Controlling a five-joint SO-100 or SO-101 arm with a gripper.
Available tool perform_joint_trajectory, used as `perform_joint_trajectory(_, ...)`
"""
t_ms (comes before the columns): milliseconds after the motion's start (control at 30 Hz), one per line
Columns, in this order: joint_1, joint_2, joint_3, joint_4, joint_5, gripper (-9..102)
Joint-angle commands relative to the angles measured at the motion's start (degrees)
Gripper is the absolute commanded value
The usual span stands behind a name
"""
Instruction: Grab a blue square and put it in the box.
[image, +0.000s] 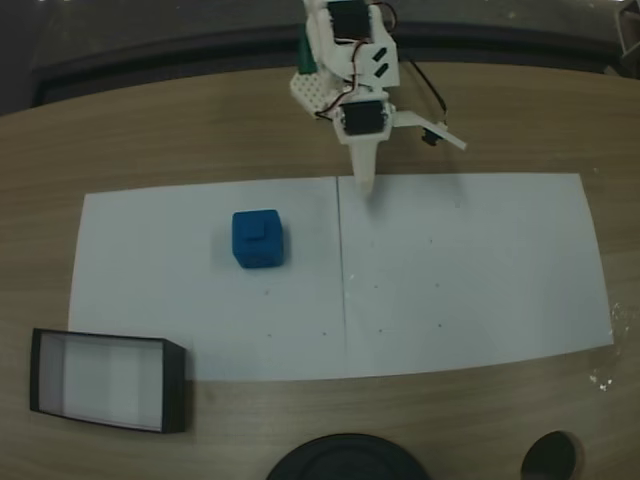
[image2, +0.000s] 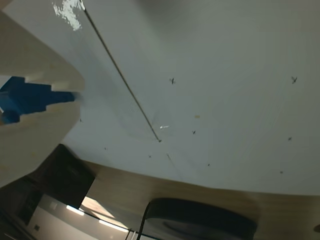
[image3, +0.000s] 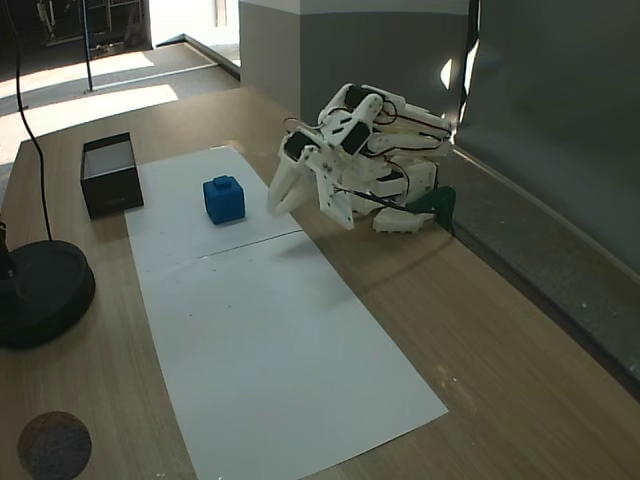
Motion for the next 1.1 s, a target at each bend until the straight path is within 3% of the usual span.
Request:
perform_joint_trajectory(0, 6.06, 1.49, -7.91, -3.08, -4.92, 10)
perform_joint_trajectory(133, 14.24, 1.23, -14.85, -3.16, -10.46, 24)
perform_joint_trajectory(300, 20.74, -6.24, -23.99, 0.70, -9.84, 25)
perform_joint_trajectory(733, 22.68, -68.99, -67.15, 28.48, -8.53, 40)
perform_joint_trajectory(1067, 30.15, -97.21, -72.69, 26.89, -13.97, 40)
